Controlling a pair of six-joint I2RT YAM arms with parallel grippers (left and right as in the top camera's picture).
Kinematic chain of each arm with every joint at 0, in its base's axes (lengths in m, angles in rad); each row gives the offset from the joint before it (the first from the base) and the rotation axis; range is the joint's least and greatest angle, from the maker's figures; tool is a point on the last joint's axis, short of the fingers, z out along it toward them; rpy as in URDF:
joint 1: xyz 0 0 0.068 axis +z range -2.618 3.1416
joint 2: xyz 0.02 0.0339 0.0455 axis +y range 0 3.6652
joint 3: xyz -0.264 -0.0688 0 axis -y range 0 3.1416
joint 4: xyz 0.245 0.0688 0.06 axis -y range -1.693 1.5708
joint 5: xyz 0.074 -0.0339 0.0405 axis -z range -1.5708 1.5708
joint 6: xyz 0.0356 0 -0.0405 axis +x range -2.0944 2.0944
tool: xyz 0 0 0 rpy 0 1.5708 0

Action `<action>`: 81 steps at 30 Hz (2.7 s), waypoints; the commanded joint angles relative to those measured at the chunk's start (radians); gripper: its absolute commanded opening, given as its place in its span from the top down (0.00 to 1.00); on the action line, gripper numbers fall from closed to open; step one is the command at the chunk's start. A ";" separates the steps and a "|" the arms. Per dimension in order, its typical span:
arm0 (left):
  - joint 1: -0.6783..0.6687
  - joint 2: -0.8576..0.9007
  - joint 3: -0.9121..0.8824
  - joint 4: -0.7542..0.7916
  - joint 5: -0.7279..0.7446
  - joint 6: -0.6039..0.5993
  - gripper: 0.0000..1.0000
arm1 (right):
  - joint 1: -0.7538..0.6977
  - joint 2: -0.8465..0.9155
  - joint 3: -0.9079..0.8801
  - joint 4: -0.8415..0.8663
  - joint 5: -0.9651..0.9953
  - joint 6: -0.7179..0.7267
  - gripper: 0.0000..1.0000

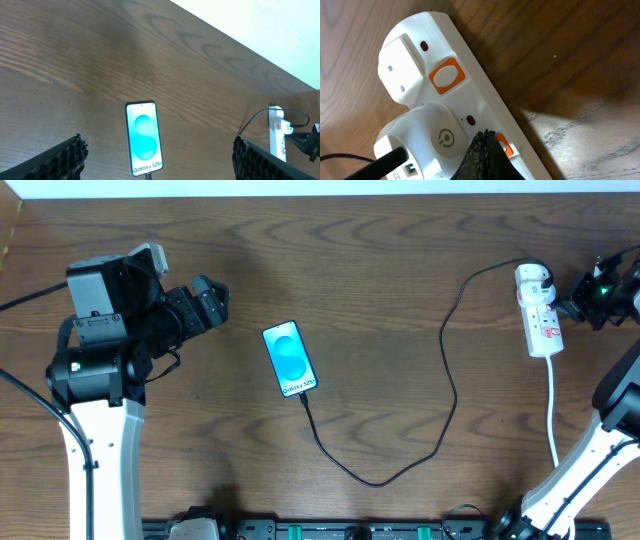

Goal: Plug charger to phone and switch on socket
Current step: 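Press down the orange switch beside the plugged charger with the right gripper, then lift the right gripper off the power strip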

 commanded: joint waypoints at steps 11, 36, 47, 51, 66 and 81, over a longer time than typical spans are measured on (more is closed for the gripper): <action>0.004 0.000 0.012 -0.003 0.009 0.010 0.06 | 0.039 0.022 0.001 -0.033 -0.021 0.005 0.99; 0.004 0.000 0.012 -0.003 0.009 0.010 0.06 | 0.164 0.022 -0.026 -0.070 0.061 0.119 0.99; 0.004 0.000 0.012 -0.003 0.009 0.010 0.06 | 0.166 0.022 -0.026 -0.092 0.018 0.109 0.99; 0.004 0.000 0.012 -0.003 0.009 0.010 0.06 | 0.166 0.022 -0.026 -0.095 0.009 0.109 0.99; 0.004 0.000 0.012 -0.003 0.009 0.010 0.06 | 0.204 0.022 -0.027 -0.114 0.090 0.144 0.99; 0.004 0.000 0.012 -0.003 0.009 0.010 0.06 | 0.029 -0.116 0.001 -0.036 0.119 0.196 0.99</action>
